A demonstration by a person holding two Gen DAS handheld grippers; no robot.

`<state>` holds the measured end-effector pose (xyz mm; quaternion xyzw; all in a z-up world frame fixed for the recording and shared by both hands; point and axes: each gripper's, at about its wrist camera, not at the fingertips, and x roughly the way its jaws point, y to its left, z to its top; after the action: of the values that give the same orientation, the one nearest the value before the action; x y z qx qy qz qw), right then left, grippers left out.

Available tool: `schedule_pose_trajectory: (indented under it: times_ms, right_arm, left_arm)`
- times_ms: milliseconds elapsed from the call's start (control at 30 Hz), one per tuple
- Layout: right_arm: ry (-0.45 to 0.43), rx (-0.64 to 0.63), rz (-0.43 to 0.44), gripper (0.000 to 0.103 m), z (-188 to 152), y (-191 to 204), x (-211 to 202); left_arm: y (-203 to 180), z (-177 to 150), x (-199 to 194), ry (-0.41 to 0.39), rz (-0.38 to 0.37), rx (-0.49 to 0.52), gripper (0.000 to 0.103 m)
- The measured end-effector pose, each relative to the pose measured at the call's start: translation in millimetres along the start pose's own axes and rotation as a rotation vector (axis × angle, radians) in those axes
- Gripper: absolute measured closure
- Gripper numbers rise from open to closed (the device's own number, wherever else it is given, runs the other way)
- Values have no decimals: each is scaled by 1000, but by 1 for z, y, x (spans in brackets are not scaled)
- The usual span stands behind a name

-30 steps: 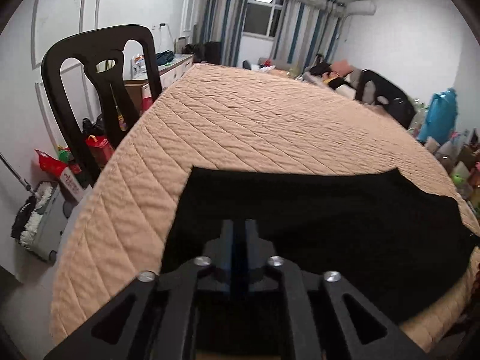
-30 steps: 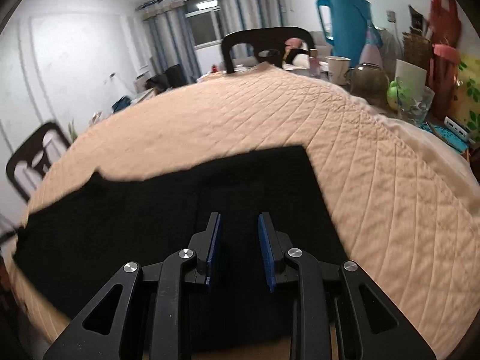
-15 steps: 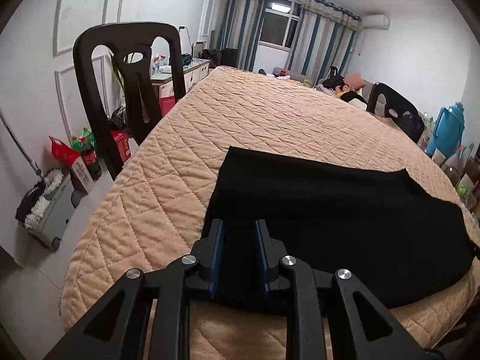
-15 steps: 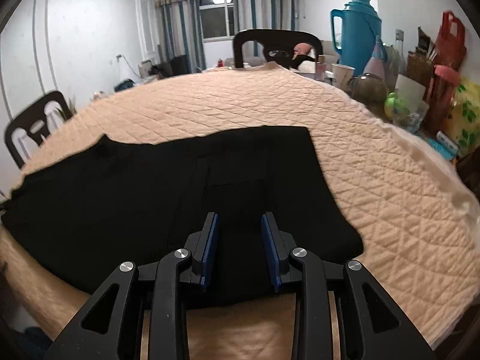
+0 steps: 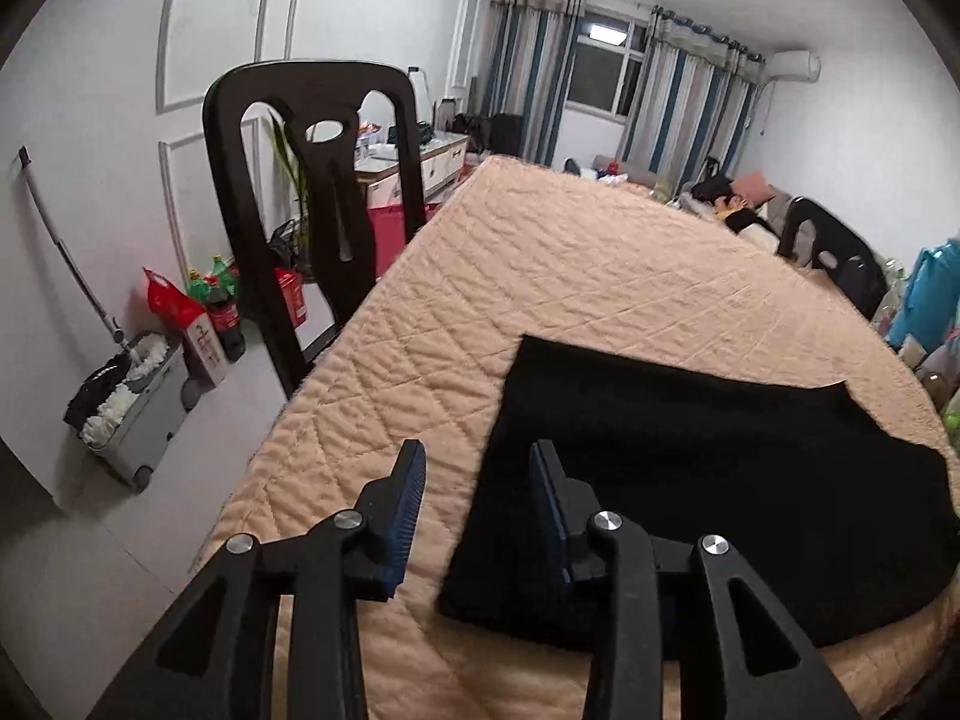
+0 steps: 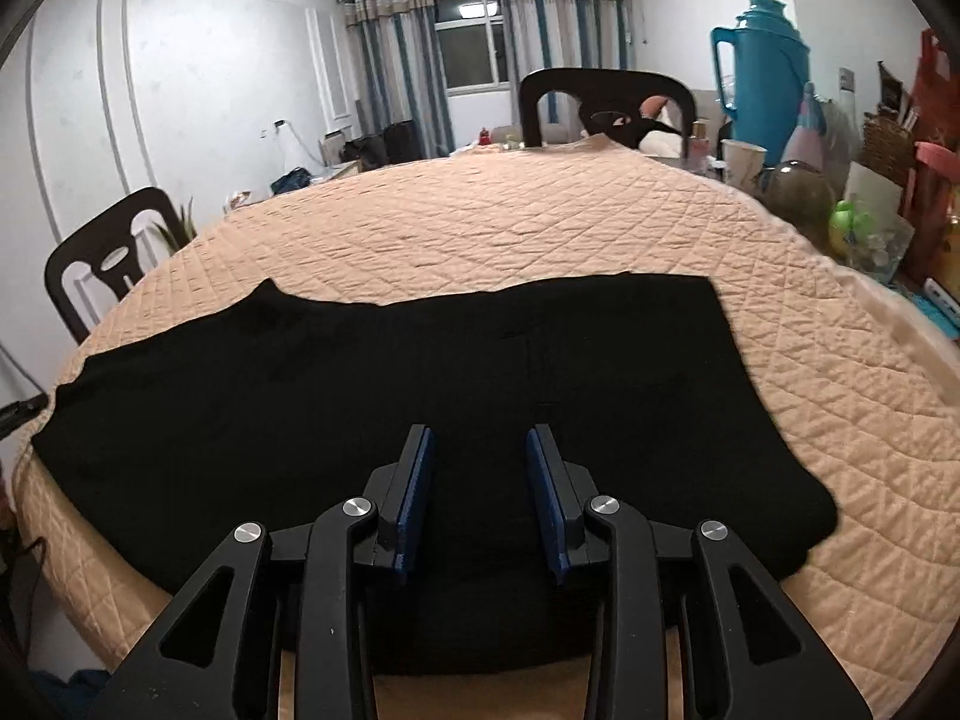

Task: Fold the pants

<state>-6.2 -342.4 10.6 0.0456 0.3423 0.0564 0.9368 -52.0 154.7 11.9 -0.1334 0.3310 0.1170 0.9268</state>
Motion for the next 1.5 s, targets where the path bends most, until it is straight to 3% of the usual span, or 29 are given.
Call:
schedule_pose_trajectory:
  times_ms: [567,767,933,1200,1367,1500]
  right_arm:
    - [-19,-52,108,69,-3,31,-4]
    - [-10,-61,124,69,-6,37,0]
    - [-2,-65,128,68,-8,41,2]
    - [2,-51,131,68,-10,39,4]
    - [3,-55,132,68,-9,41,4]
    - [2,-54,137,68,-9,42,4]
  left_arm:
    - [-58,-21,-12,36,-90,41,63]
    - [-71,-32,-8,52,-89,23,60]
    - [-68,-32,-7,47,-60,12,59]
    - [-20,-19,0,29,61,-45,49]
    - [-22,-23,4,37,44,-19,40]
    - [-30,-26,5,19,45,33,44]
